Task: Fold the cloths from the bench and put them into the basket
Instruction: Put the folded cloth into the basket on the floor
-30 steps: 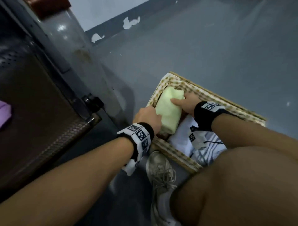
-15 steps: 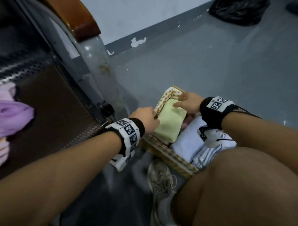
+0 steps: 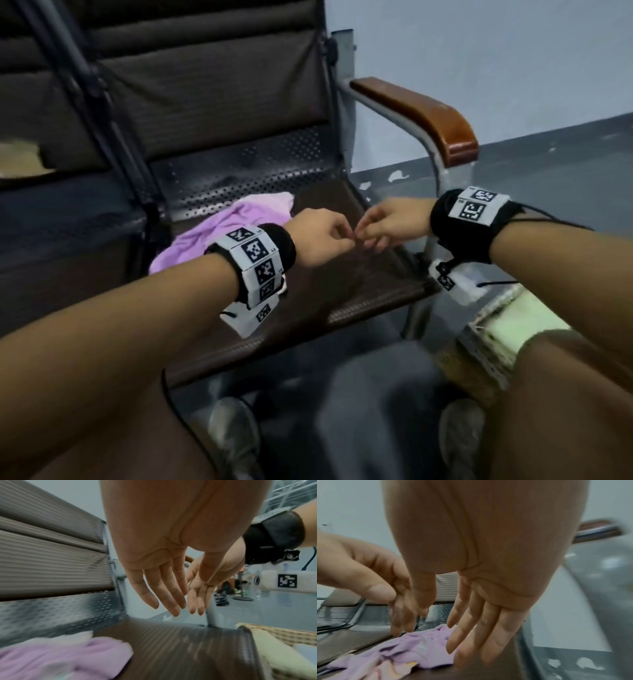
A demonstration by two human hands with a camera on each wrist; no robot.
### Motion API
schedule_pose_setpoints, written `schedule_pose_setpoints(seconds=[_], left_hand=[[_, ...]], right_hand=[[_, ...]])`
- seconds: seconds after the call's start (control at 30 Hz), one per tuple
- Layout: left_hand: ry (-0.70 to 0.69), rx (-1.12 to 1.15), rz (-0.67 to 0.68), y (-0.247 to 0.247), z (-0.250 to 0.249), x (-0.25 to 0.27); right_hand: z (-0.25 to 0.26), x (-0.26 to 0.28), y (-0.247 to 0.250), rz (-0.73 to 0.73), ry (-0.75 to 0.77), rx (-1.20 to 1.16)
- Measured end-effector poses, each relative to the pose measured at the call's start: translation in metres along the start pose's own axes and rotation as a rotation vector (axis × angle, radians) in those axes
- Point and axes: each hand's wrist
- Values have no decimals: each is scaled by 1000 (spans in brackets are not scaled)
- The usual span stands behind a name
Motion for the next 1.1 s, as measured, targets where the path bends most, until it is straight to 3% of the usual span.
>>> schedule_pose_setpoints(seconds=[0.2,0.37,0.53,0.73,0.87,0.93,1.1], left_hand=[[263,-16,43,-30,98,36],[473,-170,77,-64,151,36],[637,-75,17,-82,182,30],[575,155,-242,-58,168,11],[377,385,-488,-27,136,0],[338,449,-536,-16,129,-1],[304,620,-455,-12,142,5]], right_hand=[[52,-54,-69,47,109,196],[40,-85,-94,76,164,469],[27,-122,-96,-8,182,535],[35,-145,-101,-138,242,506],[48,-149,-107,-149,277,584],[60,-144,-106,-118,357,435],[74,-125,-92,-123,543,-218]])
Point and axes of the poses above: each hand's wrist, its own x-axis away from the middle knuckle, its own y-axis out of the back of the hand, z = x × y, and after that the axes turned 11 degrees about -x, right-handed
